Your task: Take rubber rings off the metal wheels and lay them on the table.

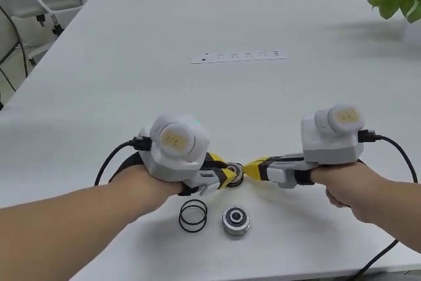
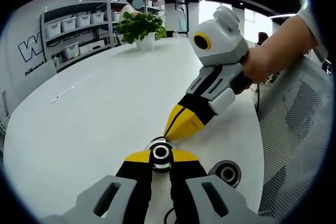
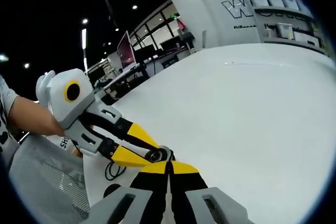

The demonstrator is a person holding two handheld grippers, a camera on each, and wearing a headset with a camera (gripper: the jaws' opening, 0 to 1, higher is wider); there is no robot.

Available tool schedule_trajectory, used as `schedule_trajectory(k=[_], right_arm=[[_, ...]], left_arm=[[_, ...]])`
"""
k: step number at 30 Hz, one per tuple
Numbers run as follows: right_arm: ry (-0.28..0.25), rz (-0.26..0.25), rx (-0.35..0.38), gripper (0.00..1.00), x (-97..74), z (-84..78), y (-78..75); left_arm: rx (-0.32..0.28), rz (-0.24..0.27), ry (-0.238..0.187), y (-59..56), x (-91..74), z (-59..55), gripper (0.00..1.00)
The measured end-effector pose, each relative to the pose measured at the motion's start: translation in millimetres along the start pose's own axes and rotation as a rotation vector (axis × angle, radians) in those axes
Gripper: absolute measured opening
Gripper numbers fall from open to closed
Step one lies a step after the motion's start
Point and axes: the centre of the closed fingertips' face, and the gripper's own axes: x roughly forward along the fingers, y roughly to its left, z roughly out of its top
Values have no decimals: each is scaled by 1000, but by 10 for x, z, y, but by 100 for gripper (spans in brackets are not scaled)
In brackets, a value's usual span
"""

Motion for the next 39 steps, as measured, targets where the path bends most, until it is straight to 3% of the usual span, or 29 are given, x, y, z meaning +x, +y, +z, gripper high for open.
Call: schedule_trajectory(k=[22,24,25,26,27,28,32,39], right_arm=[[-21,40,-14,0,32,45,134],[-76,114,0,0,59,154,297],[-129,142,-43,0,72,286,389],[-73,106,-38,0,73,216,380],[-69,68,-76,0,99,225,317],[-61,84,-73,0,95,196,321],[-45,57,-64,0,62,93,211],[-43,25,-49,0,3,88,164]], left_arm=[[5,5,3,-7,-1,-4,6],[4,4,2,-11,3,-2,6],[2,3,6,-14,5,-8,6],[3,4,5,-9,9,-5,6],[1,3,4,-7,12,-6,6],[1,2,2,-3,16,-6,7],[2,0,2,-1,23,-5,7],[-9,0,10,-1,25,0,7]])
